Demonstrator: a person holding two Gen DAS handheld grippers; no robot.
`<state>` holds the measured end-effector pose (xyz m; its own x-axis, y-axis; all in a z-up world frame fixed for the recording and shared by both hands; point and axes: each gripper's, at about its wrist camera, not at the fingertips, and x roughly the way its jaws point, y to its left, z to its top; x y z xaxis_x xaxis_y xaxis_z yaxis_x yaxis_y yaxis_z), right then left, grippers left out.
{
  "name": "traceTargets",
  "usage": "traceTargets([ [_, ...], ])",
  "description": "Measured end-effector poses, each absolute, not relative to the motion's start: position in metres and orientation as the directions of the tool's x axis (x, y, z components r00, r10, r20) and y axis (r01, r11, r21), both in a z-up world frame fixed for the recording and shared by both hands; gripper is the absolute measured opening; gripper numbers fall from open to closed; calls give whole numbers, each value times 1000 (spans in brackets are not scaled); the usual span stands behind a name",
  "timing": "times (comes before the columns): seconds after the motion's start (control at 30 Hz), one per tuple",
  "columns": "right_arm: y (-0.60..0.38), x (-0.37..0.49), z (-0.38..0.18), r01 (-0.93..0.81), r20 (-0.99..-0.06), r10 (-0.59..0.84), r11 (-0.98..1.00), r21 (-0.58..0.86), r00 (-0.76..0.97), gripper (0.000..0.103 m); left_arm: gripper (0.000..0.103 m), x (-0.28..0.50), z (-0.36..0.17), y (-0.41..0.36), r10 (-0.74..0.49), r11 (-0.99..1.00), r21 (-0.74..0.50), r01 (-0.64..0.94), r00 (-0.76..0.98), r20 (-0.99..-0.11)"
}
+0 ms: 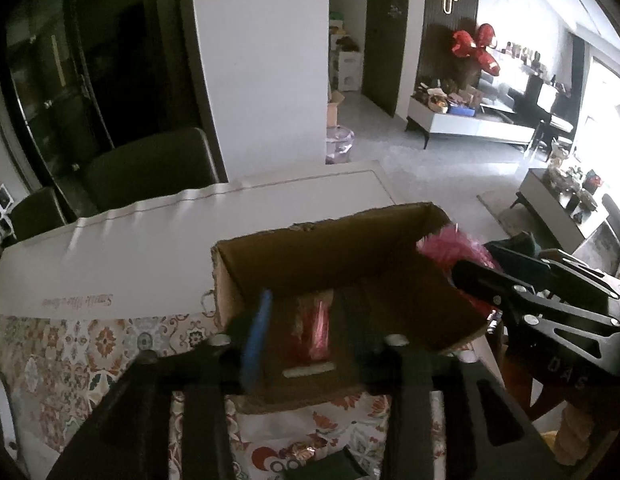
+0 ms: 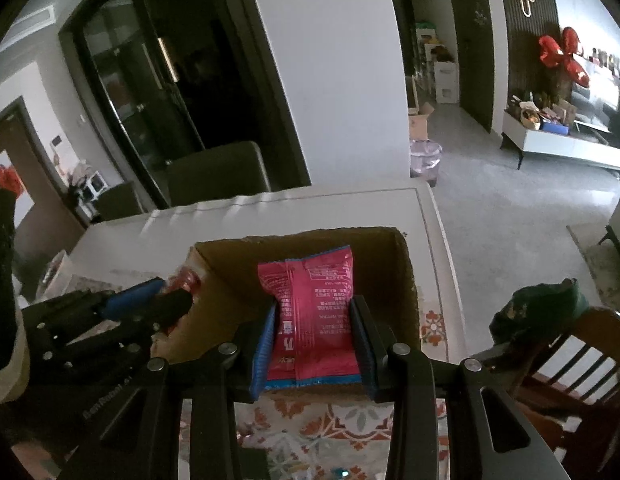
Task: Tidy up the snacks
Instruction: 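Drop the red bar from the left tool into the box while the right tool drops the pink packet, then move both open tools back toward the remaining snacks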
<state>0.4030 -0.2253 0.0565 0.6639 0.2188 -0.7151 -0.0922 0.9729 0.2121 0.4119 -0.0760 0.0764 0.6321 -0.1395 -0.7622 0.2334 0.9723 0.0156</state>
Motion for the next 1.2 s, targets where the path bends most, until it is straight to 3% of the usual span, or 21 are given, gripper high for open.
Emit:
traceTargets([
  [0.1, -227, 405, 56, -82, -722, 209, 975, 208, 660, 51, 56, 409, 79, -74, -127, 974, 29, 226, 644, -754],
  [0.2, -226, 403, 56, -82, -721, 204, 976, 200, 662, 54, 63, 401, 81, -70, -122, 975, 34, 221, 654, -746],
  [0.37, -227, 390, 59, -85, -713, 196, 978, 188, 673, 54, 69, 383, 87, -64, -128, 974, 37, 225, 675, -727],
  [0.6, -221, 349, 67, -113, -672, 162, 987, 116, 723, 54, 72, 347, 94, -61, -151, 972, 26, 234, 703, -695],
  [1.2, -234, 239, 61, -88, -577, 135, 990, 109, 805, 54, 77, 227, 89, -74, -174, 955, 105, 279, 808, -564],
])
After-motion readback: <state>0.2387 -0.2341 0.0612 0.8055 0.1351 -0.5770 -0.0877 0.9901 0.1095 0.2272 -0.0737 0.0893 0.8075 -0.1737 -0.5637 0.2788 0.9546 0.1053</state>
